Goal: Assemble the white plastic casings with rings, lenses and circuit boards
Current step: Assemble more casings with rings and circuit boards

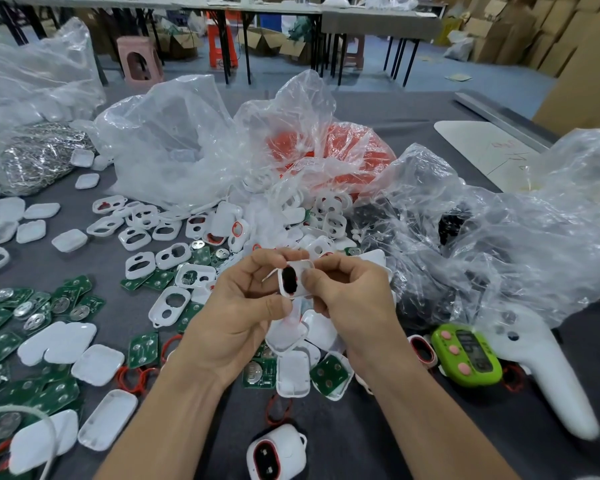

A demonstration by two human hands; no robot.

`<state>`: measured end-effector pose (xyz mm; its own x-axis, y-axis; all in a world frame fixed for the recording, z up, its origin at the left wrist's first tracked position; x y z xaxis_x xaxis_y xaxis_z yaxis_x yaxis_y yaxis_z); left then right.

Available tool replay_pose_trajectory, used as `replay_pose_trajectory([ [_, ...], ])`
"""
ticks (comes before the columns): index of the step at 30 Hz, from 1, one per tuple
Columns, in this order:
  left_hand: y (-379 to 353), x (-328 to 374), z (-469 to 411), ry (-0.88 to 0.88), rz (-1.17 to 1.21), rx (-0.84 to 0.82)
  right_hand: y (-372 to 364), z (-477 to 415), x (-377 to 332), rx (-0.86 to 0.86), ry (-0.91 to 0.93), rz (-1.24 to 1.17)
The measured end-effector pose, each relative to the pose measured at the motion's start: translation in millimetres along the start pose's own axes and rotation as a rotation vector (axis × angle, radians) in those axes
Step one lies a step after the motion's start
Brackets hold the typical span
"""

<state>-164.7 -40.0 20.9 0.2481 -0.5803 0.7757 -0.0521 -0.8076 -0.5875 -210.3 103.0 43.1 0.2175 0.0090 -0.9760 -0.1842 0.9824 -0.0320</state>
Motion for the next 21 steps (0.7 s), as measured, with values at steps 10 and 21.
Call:
replay_pose_trajectory([
  [10, -7.9, 0.5, 0.0, -0.006, -0.136, 0.045, -1.2, 2.4, 0.1, -0.150, -0.210, -0.320],
  [21, -8.7, 7.2, 1.7, 0.091, -0.027, 0.008, 3.8, 4.0, -8.2, -0.364, -0.051, -0.060],
])
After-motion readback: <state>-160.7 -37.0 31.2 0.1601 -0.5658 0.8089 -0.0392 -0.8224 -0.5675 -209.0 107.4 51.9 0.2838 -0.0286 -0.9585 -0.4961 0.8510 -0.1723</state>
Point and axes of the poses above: each hand's wrist, its own z-axis away from the middle knuckle, its own y-axis out of the back of the hand, x = y × z, the point moved 1 cm from there along -z, towards the middle knuckle, and after that the axes turned 6 degrees about -y, right-handed, at the moved point
